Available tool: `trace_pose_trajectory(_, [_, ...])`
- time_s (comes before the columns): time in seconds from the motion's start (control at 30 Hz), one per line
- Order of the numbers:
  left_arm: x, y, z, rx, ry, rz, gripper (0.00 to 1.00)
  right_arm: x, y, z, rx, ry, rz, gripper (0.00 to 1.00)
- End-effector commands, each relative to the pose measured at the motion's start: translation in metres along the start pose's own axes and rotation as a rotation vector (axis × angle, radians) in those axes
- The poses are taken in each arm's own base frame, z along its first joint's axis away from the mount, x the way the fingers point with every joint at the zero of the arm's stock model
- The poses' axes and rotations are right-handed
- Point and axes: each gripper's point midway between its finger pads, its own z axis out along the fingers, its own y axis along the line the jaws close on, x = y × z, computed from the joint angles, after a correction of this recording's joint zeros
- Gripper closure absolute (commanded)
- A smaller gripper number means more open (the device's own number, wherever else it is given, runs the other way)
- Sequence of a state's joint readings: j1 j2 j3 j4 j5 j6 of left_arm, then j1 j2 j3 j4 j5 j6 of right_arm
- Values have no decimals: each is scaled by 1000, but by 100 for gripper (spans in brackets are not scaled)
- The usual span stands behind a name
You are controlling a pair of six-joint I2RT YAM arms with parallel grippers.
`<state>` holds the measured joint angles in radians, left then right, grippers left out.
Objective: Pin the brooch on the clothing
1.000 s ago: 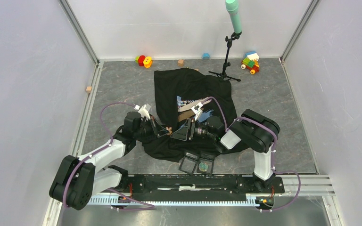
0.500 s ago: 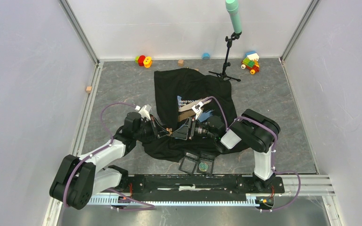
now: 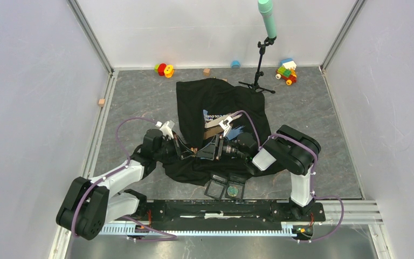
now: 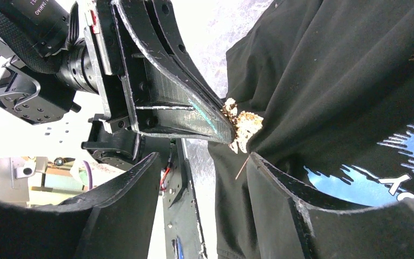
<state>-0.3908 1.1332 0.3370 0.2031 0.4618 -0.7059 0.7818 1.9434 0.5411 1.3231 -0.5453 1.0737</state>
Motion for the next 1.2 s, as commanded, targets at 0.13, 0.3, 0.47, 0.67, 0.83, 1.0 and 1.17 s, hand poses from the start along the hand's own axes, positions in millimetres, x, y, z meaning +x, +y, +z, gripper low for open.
trace_pose_trajectory(0.13, [4, -2, 3, 3, 17, 51, 98, -19, 39, 9, -123, -38, -52, 36])
trace_pose_trajectory(0.3, [4, -3, 4, 11, 19, 54, 98, -17, 34, 12, -103, -32, -53, 36])
trace_pose_trajectory(0.47, [3, -4, 4, 15, 12, 48, 98, -15, 33, 11, -110, -32, -47, 36])
trace_pose_trajectory(0.67, [6, 12, 7, -70, 25, -15, 98, -18, 31, 6, -40, -15, -159, 34])
trace_pose_trajectory(0.83, [6, 11, 9, -67, 34, -43, 98, -25, 30, -7, 26, -14, -291, 29])
trace_pose_trajectory(1.0, [4, 4, 8, -31, 32, -22, 98, -30, 24, -22, 38, -24, -396, 22])
trace_pose_trajectory(1.17, [1, -5, 8, 24, 29, 6, 98, -24, 18, -33, -44, 28, -630, 19])
